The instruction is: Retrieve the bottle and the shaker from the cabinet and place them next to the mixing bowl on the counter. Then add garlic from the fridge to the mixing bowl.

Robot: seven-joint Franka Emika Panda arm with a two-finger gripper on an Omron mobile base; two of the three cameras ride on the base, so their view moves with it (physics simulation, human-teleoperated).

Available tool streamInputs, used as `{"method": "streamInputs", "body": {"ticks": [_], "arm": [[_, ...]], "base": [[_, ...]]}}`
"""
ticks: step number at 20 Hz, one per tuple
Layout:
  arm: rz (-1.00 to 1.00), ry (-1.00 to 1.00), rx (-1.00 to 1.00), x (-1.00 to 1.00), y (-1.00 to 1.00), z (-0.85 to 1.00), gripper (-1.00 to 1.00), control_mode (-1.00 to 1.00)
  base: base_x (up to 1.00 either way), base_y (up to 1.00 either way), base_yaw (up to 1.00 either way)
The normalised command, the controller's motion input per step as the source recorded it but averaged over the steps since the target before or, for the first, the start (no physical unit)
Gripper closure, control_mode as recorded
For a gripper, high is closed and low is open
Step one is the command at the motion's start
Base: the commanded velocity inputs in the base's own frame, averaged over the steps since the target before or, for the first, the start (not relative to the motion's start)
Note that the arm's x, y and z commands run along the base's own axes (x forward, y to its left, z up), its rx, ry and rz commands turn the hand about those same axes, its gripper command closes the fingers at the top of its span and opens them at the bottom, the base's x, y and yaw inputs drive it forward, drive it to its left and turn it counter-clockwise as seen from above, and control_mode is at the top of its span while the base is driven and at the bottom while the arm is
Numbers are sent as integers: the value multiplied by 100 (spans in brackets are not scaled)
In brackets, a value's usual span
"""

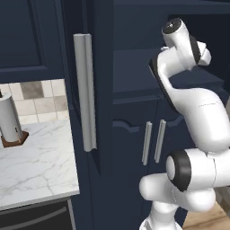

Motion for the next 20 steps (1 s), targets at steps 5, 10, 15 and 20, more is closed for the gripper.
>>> {"method": "streamInputs", "body": {"ticks": [5, 10, 15, 20], "arm": [[35, -21, -1, -90, 100, 0, 100, -100], [49, -8, 1, -54, 91, 15, 100, -100], [52, 8, 7, -28, 53, 43, 100, -100], [33, 20, 0, -46, 37, 56, 100, -100]], "base": [[0, 0, 0], [0, 0, 0], [0, 0, 0], [0, 0, 0]]}}
